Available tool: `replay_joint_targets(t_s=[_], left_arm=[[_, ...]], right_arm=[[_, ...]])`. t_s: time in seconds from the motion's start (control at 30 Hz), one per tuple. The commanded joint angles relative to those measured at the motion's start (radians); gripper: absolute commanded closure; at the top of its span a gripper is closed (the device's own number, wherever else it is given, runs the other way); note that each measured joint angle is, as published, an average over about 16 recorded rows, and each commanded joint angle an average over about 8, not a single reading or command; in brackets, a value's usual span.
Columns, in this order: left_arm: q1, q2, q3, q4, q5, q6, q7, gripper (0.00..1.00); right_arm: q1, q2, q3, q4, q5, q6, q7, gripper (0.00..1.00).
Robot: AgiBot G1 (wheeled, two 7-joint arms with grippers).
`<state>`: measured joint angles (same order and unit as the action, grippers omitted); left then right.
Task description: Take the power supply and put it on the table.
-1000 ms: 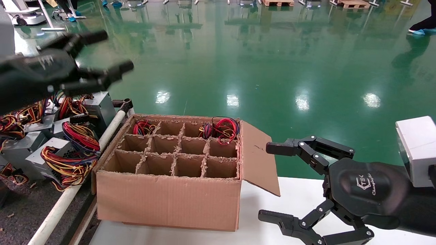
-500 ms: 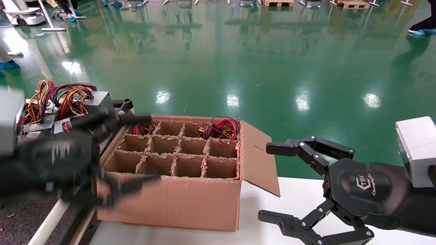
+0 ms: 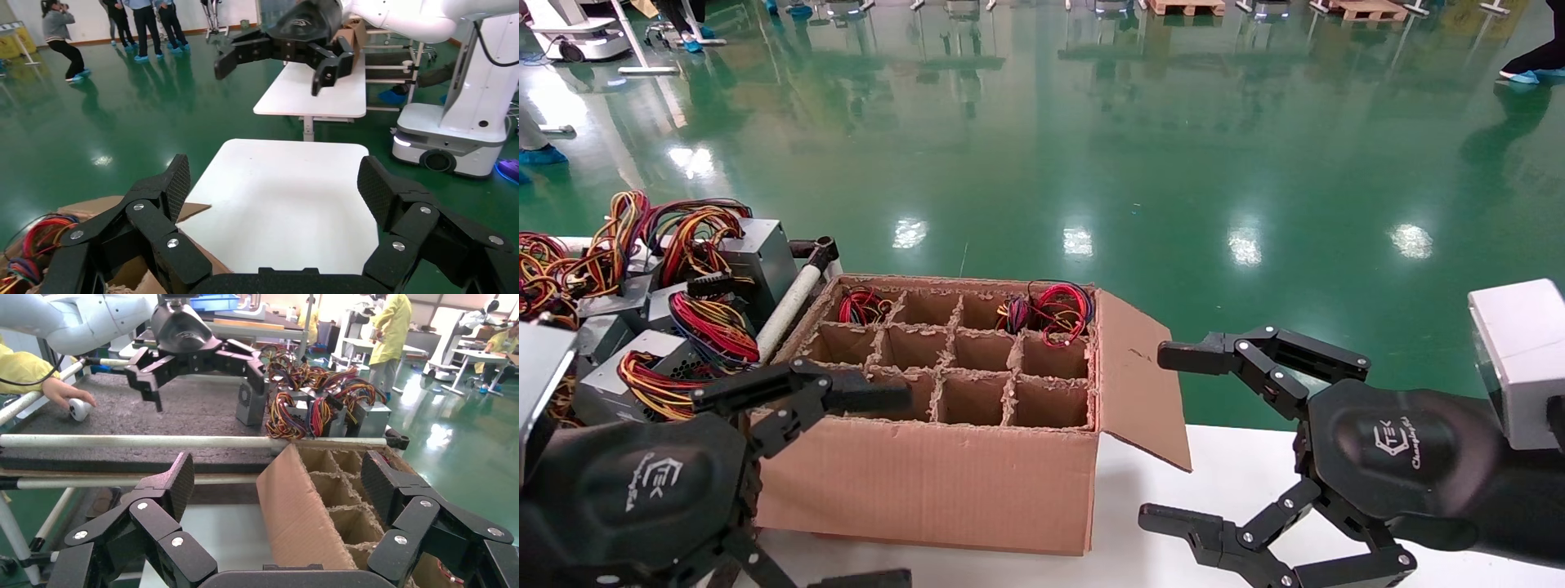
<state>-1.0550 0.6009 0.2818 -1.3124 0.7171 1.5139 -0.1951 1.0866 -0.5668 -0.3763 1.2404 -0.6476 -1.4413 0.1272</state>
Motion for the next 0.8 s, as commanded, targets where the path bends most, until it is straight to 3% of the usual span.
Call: replay_joint_targets(t_s=[0.03,0.8], left_arm=[[-0.003,0.002,0.000,0.006,0.002,-0.004,0.002,0.00],[-0.019,0.010,-0.002,0.028,0.013,-0.018,0.008,0.00]], right_arm=[[0.000,0.000,0.000,0.000,0.000,0.000,0.000,0.00],[0.000,0.000,0.000,0.000,0.000,0.000,0.000,0.00]])
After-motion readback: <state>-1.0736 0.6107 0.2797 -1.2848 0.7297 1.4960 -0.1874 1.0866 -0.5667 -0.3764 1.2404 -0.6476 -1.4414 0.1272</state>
